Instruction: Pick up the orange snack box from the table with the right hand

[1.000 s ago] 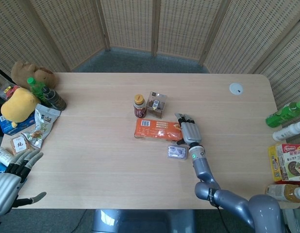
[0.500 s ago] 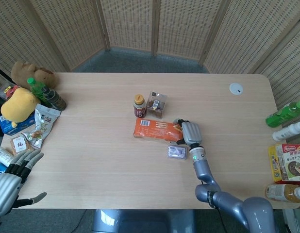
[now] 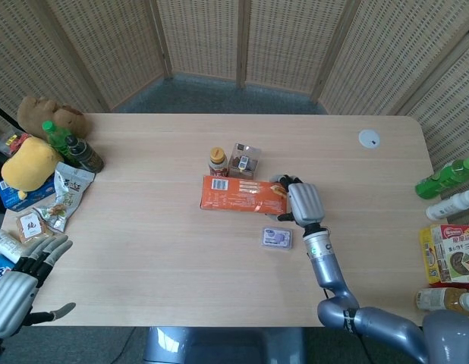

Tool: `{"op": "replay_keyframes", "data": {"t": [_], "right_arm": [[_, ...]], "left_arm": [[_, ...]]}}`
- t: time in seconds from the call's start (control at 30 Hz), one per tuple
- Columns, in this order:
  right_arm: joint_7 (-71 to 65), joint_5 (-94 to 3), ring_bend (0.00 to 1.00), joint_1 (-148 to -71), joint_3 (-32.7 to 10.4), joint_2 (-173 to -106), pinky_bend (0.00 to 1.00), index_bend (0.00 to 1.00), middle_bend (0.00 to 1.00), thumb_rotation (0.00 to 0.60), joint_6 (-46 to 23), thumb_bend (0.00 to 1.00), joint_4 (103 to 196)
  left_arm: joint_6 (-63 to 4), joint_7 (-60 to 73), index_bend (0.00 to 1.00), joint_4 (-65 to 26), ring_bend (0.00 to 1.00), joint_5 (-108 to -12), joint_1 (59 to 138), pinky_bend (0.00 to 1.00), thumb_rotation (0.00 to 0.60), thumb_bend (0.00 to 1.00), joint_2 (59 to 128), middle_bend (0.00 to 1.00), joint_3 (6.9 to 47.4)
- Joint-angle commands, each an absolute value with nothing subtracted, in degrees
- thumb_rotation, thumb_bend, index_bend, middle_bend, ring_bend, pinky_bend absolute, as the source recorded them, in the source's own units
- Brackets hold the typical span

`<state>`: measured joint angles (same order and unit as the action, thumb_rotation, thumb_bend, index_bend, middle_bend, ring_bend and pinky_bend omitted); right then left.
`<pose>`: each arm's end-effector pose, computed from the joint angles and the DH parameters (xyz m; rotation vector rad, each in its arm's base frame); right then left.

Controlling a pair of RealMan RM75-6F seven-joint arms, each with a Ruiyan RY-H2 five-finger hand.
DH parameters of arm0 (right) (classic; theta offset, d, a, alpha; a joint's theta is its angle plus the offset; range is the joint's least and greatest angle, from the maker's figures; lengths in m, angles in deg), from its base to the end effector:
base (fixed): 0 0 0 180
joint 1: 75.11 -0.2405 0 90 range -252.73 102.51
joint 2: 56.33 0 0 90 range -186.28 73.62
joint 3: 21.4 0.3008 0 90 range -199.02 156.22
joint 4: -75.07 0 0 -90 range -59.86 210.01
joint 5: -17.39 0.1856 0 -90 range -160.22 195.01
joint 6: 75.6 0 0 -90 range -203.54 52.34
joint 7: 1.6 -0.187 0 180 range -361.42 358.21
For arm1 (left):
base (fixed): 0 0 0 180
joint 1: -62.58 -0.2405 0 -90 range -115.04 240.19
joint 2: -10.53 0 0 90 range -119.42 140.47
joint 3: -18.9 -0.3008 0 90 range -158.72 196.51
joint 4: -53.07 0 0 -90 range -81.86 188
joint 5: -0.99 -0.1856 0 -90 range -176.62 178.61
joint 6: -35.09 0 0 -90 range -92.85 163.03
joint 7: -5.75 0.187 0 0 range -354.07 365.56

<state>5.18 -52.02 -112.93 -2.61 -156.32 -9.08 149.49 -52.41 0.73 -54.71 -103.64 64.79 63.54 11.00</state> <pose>-0.1708 -0.4205 -0.0014 1.4761 -1.0655 1.2780 -0.2672 0.1661 0.2044 -1.6226 -1.0698 -1.0696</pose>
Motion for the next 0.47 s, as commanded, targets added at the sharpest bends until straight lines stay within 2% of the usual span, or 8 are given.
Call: {"op": "replay_keyframes", "data": {"t": [0.03,0.2,0.47], "right_arm": [[12.4,-52.65,0.58,-111.63,-0.07,-148.73,0.59,0.47,0.66,0.6,-5.06,0.02,162.0],[17.26,-51.37,0.58,-112.72,2.49,-145.28,0.59,0.47,0.65,0.6,-4.33,0.0,170.48],[22.41,-49.11,0.58,-114.59,4.27,-143.14,0.59,0.46,0.65,0.6,-3.57,0.0,176.45]], "left_arm": [[-52.31,0.81,0.08,-54.78,0.0,-103.76,64.87,0.0,0.6,0.0,63.61,0.0,10.96],[-51.89,1.3,0.08,-54.82,0.0,-103.96,65.0,0.0,0.6,0.0,63.88,0.0,10.8],[-51.54,1.91,0.08,-54.8,0.0,-104.02,65.09,0.0,0.6,0.0,64.23,0.0,10.65]]}}
